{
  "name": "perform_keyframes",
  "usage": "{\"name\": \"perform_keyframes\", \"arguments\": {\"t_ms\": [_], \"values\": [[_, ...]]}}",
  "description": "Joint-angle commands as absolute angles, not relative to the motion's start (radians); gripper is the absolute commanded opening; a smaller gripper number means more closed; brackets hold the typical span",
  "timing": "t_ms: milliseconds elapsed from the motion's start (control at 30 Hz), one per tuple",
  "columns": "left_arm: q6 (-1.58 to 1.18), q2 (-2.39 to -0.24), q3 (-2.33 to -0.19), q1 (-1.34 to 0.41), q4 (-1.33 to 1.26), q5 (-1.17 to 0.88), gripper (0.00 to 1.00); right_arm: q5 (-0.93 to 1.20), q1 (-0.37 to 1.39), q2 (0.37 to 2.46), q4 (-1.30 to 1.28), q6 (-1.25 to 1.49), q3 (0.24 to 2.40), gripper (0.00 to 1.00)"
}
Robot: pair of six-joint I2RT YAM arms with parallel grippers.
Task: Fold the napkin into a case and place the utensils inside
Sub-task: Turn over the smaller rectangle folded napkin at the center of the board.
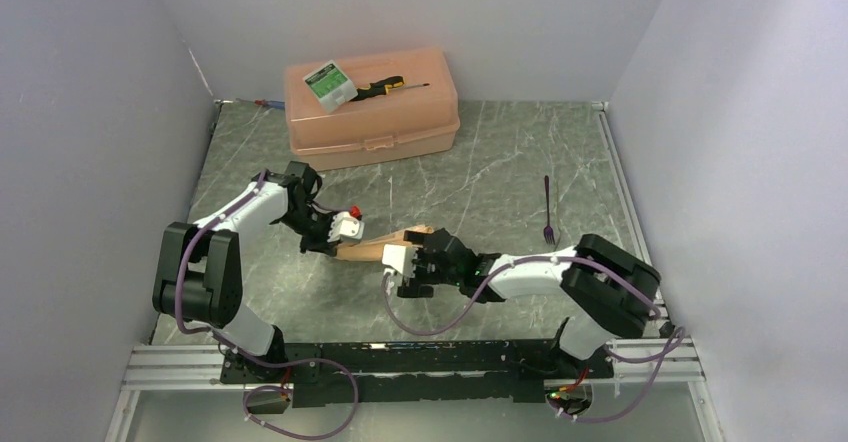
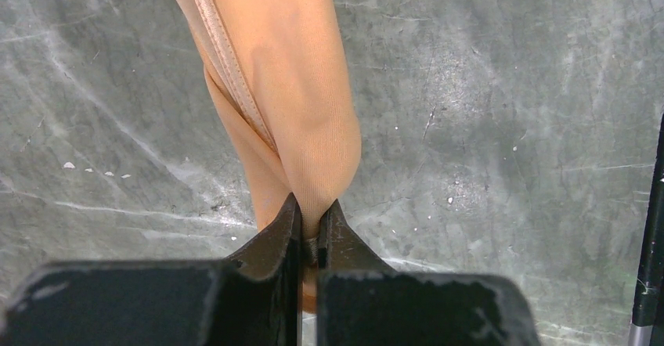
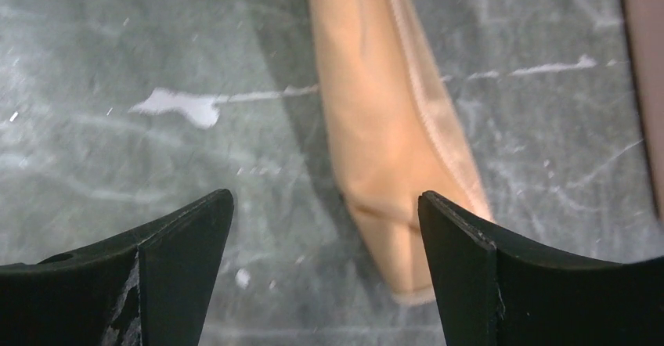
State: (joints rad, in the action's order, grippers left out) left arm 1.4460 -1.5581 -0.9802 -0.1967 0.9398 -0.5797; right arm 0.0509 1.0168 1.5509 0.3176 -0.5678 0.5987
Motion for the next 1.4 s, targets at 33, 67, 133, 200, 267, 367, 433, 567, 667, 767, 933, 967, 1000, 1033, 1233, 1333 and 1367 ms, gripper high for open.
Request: {"name": "perform_keyframes", "arguments": {"t_ms": [33, 67, 133, 200, 267, 367, 433, 567, 667, 767, 933, 967, 1000, 1033, 1233, 1333, 1367], "values": [[1.468, -1.519, -1.002, -0.187, 0.972, -0.617, 0.03, -0.017, 1.026, 1.658, 0.522, -0.663, 0.639, 0.89], [1.473, -1.520, -1.000, -0.187, 0.974, -0.616, 0.03, -0.031, 1.027, 1.680, 0.556, -0.676, 0.640, 0.88], [1.473, -1.521, -1.004, -0.187, 0.972, -0.616, 0.03, -0.032, 1.026, 1.722, 0.587, -0.703, 0.648, 0.85], [1.478, -1.522, -1.015, -0.187, 0.984, -0.614, 0.03, -0.028, 1.028, 1.759, 0.580, -0.727, 0.663, 0.83], [1.475, -1.518, -1.029, -0.186, 0.992, -0.612, 0.03, -0.025, 1.028, 1.792, 0.588, -0.746, 0.671, 0.80], [1.453, -1.511, -1.065, -0.178, 1.011, -0.625, 0.03, -0.049, 1.029, 1.851, 0.588, -0.768, 0.700, 0.70], [1.443, -1.504, -1.096, -0.175, 1.042, -0.637, 0.03, -0.121, 1.031, 1.898, 0.595, -0.790, 0.730, 0.52], [1.445, -1.464, -1.122, -0.174, 1.080, -0.641, 0.03, -0.108, 1.026, 1.926, 0.642, -0.773, 0.725, 0.39], [1.429, -1.449, -1.152, -0.174, 1.119, -0.658, 0.03, -0.074, 1.027, 1.877, 0.585, -0.738, 0.748, 0.17], [1.405, -1.450, -1.220, -0.173, 1.183, -0.684, 0.03, 0.038, 1.019, 1.765, 0.334, -0.648, 0.820, 0.00], [1.385, -1.498, -1.396, -0.173, 1.383, -0.739, 0.03, 0.273, 0.970, 1.617, -0.114, -0.497, 0.983, 0.00], [1.379, -1.508, -1.432, -0.174, 1.422, -0.751, 0.03, 0.322, 0.962, 1.605, -0.203, -0.477, 1.019, 0.00], [1.378, -1.516, -1.453, -0.173, 1.461, -0.766, 0.03, 0.384, 0.947, 1.601, -0.297, -0.462, 1.051, 0.00], [1.378, -1.524, -1.466, -0.173, 1.502, -0.784, 0.03, 0.426, 0.934, 1.595, -0.365, -0.432, 1.080, 0.00], [1.366, -1.581, -1.427, -0.187, 1.681, -0.859, 0.03, 0.854, 0.814, 1.515, -0.520, -0.356, 1.043, 0.00], [1.366, -1.605, -1.344, -0.191, 1.678, -0.866, 0.03, 1.006, 0.792, 1.529, -0.502, -0.361, 1.003, 0.00], [1.354, -1.620, -1.325, -0.192, 1.664, -0.863, 0.03, 1.034, 0.789, 1.559, -0.514, -0.375, 1.006, 0.00]]}}
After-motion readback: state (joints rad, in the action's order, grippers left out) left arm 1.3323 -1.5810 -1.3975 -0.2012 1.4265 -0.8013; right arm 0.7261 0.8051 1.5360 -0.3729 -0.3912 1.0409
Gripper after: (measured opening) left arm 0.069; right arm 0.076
